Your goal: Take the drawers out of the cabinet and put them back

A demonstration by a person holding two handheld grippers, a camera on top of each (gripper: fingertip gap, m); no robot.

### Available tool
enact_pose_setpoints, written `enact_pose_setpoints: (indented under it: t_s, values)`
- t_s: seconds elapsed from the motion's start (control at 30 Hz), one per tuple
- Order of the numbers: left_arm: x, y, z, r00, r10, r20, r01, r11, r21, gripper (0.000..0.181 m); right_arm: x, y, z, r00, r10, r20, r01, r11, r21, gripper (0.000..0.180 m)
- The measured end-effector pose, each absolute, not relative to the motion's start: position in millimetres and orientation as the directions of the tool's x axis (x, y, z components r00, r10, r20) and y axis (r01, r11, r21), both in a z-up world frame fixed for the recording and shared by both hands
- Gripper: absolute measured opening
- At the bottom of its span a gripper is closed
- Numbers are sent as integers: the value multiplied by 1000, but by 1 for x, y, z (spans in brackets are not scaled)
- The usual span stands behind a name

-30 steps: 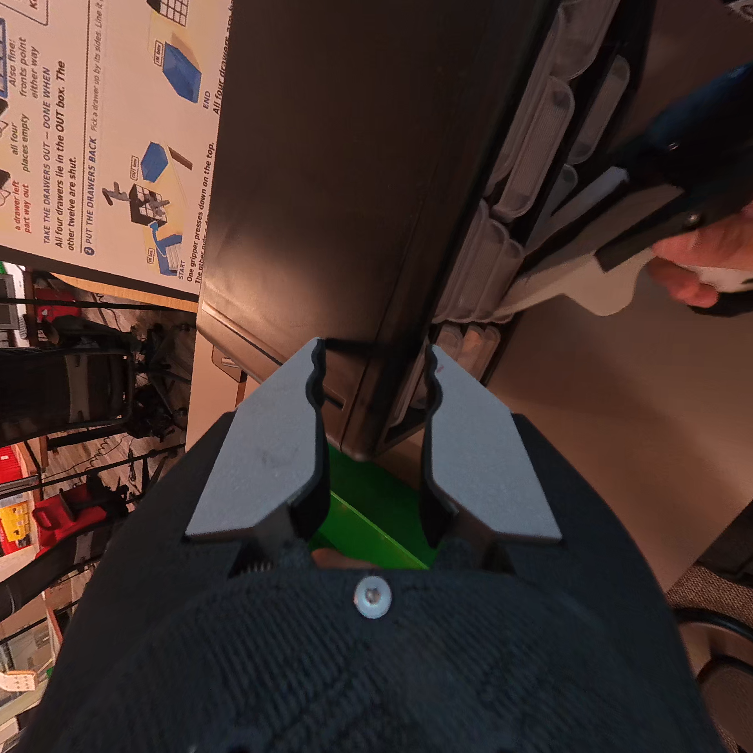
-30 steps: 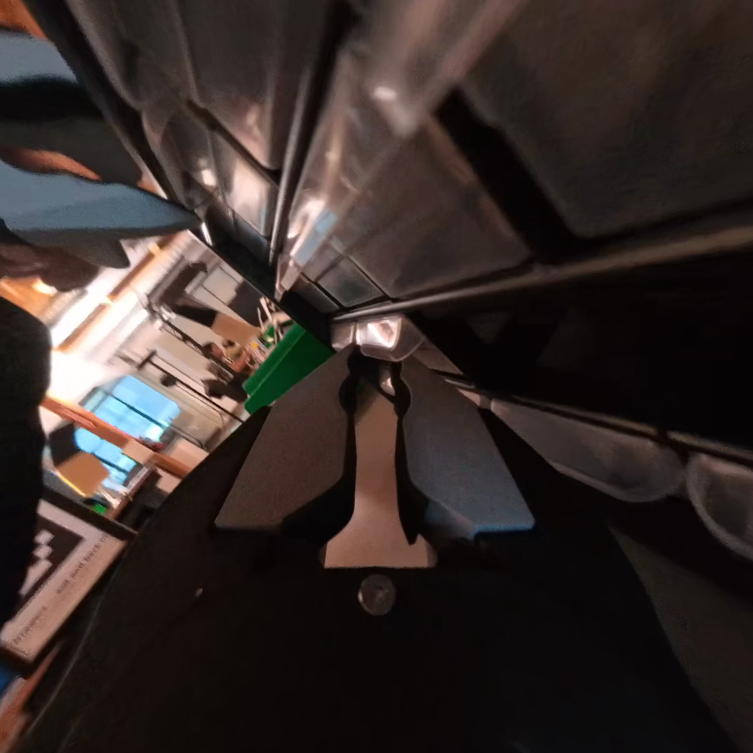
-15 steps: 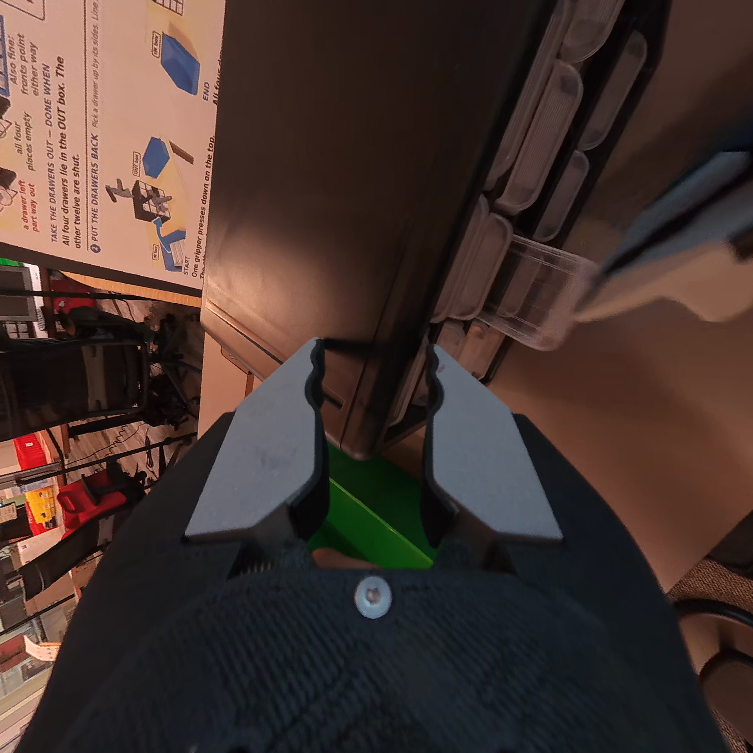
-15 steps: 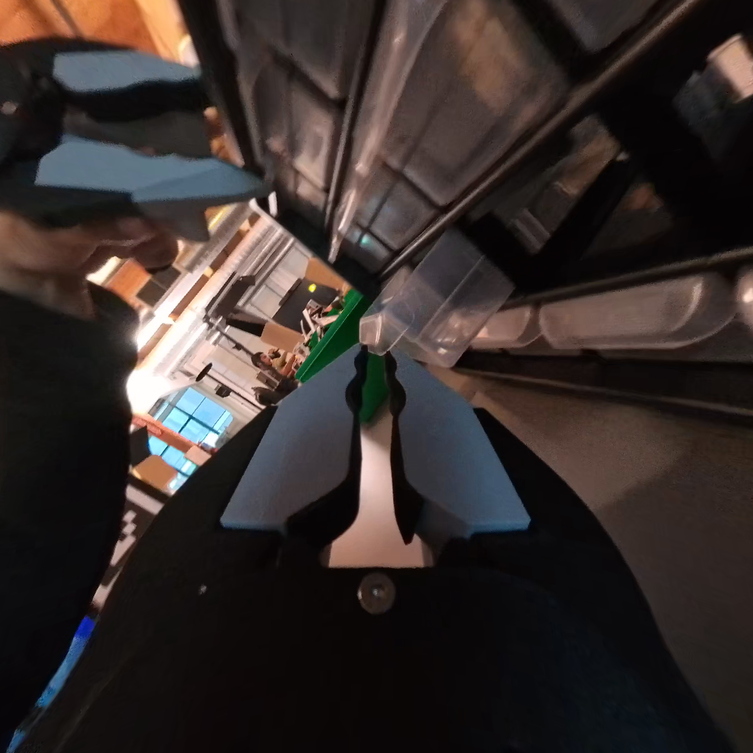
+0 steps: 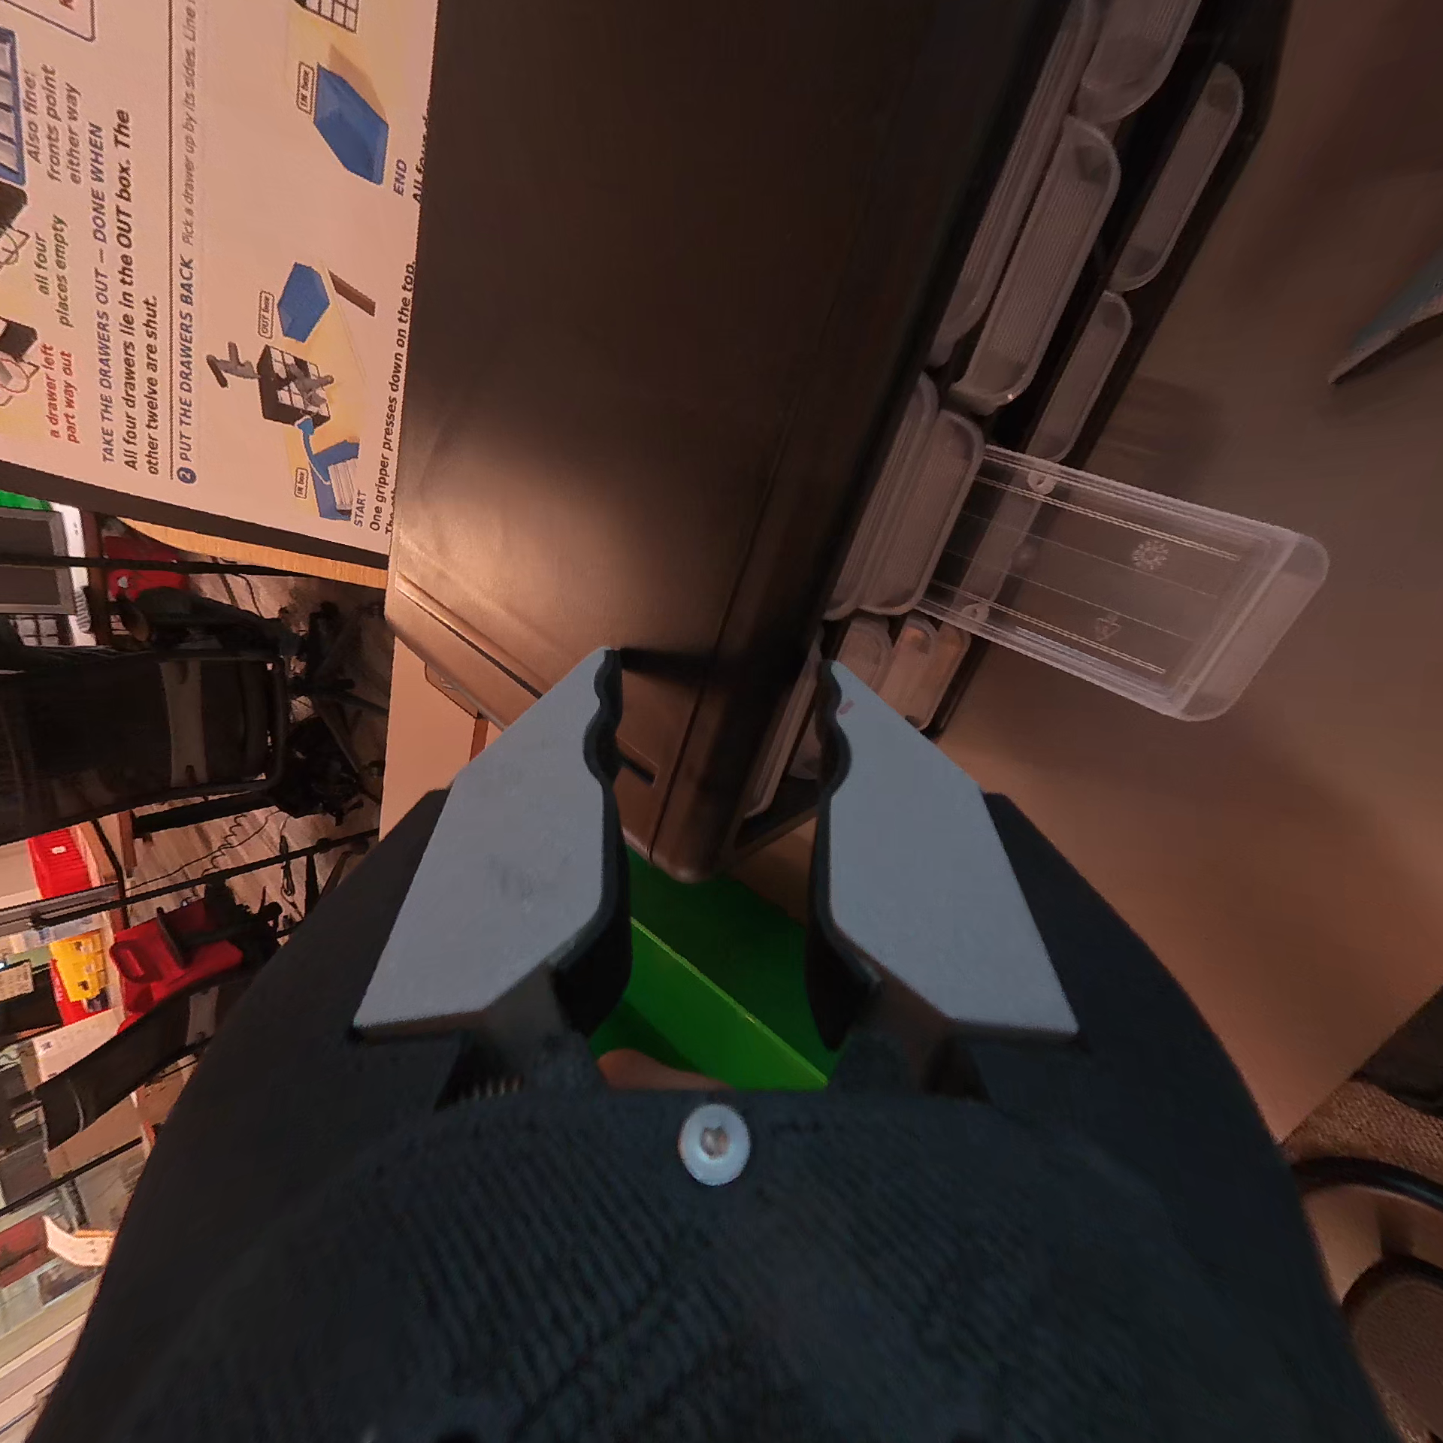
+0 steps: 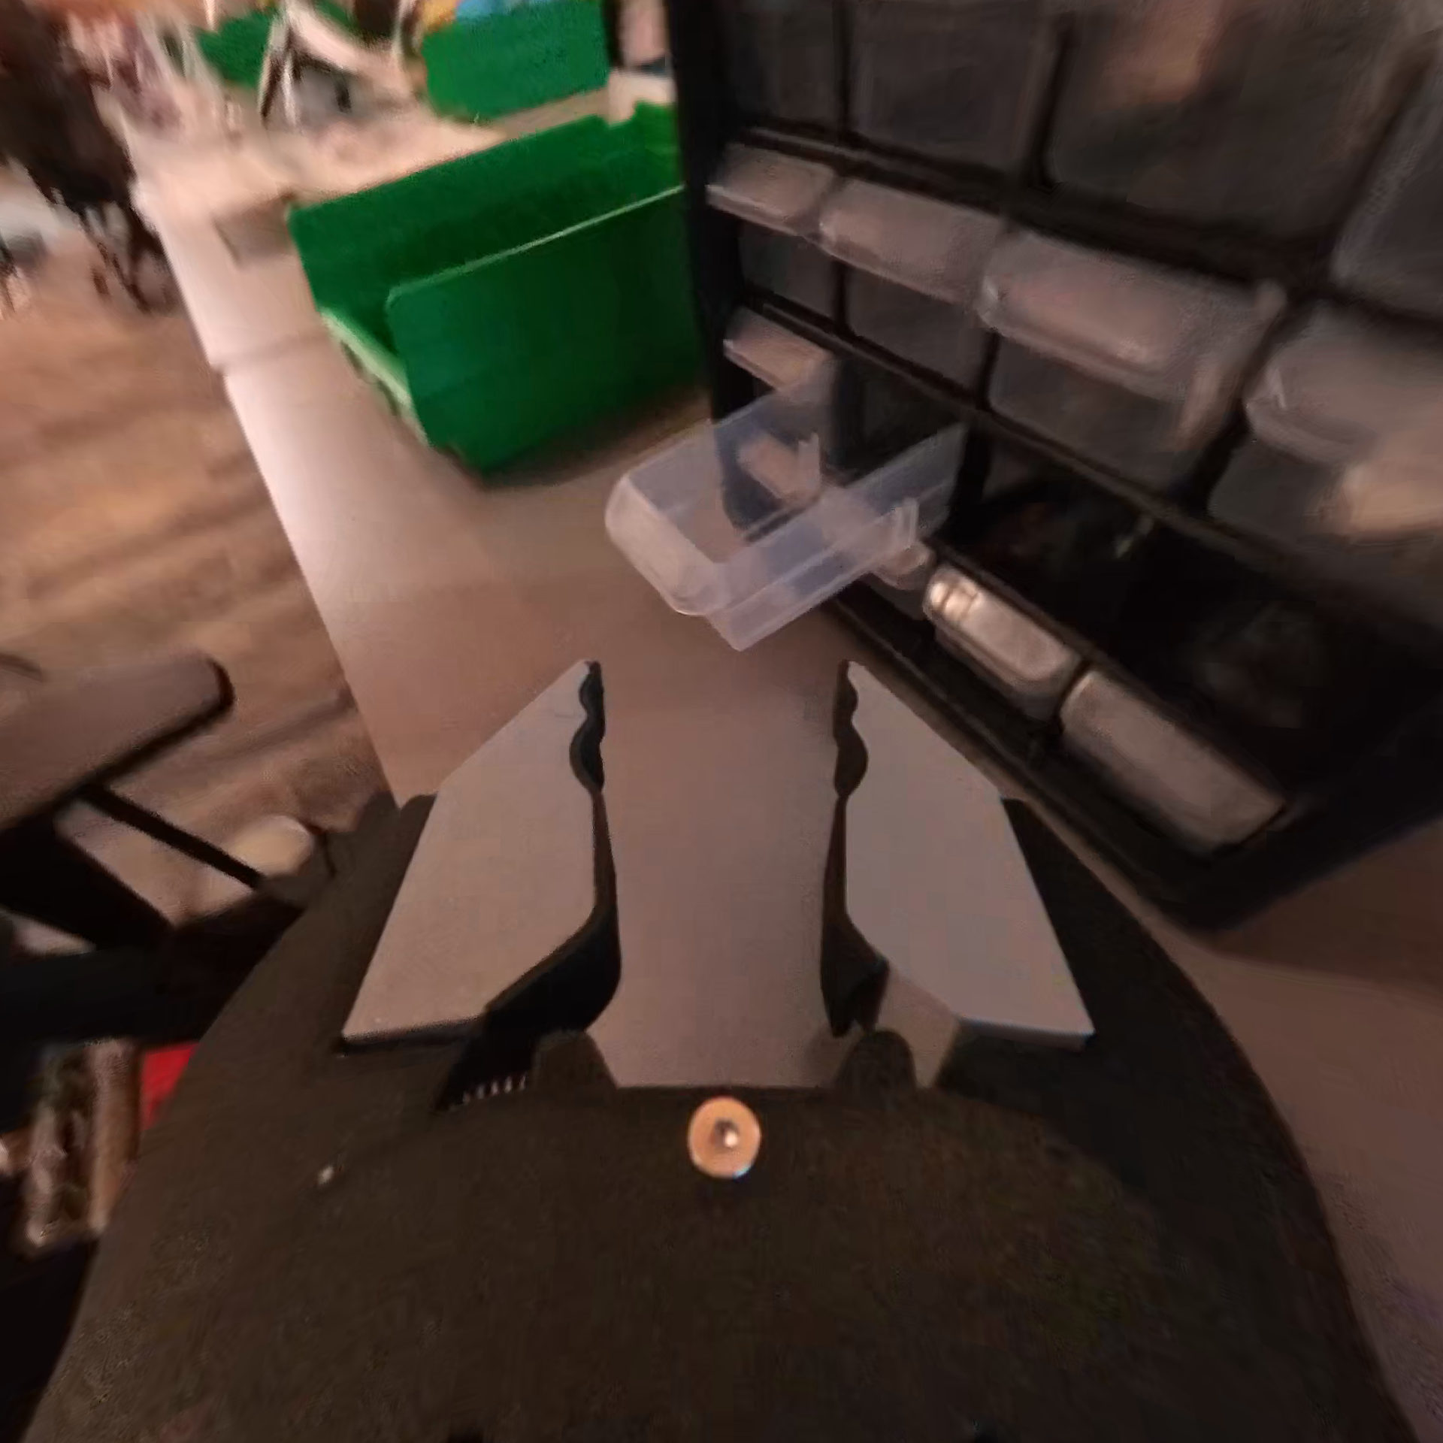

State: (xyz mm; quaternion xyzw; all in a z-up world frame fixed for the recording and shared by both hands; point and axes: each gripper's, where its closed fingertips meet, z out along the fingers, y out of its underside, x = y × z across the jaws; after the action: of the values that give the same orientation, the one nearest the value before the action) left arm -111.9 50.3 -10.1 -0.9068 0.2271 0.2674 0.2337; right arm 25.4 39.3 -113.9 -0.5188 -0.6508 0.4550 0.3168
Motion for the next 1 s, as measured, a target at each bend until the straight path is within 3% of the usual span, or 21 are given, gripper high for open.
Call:
enact_pose_setpoints:
  t_s: [0.07, 0.17, 0.33, 0.4, 0.5, 0.57, 0.7, 0.87, 1.0]
  values:
    - [-112, 50, -10, 752, -287, -594, -537, -789, -298, 49, 21, 40, -104, -273, 951, 146, 381, 246, -892, 60]
    - [-112, 50, -10, 752, -284, -595, -535, -790, -299, 49, 7, 39, -100, -293, 856, 425, 402, 514, -758, 64]
    - [-112, 50, -10, 748, -286, -599, -536, -792, -292, 49, -13, 32, -131, -461, 623, 631, 420, 780, -463, 64]
    - [-112, 50, -11, 745, -289, -601, -539, -792, -288, 49, -22, 34, -133, -461, 558, 690, 398, 825, -401, 32]
    - [-112, 50, -11, 746, -290, -600, -541, -789, -292, 49, -25, 28, -137, -489, 507, 710, 376, 857, -353, 22]
    - [-112, 50, -10, 748, -290, -597, -542, -785, -299, 49, -22, 28, -138, -510, 542, 668, 404, 836, -370, 20]
    - [-112, 50, -10, 749, -291, -595, -548, -778, -309, 49, -6, 12, -131, -596, 645, 479, 409, 757, -509, 15]
    - [-112, 50, -11, 746, -290, -599, -546, -781, -302, 49, 9, 6, -120, -657, 651, 380, 418, 734, -535, 15]
    - [-112, 50, -11, 742, -290, -604, -546, -785, -294, 49, 38, -38, -94, -793, 601, 99, 393, 629, -671, 14]
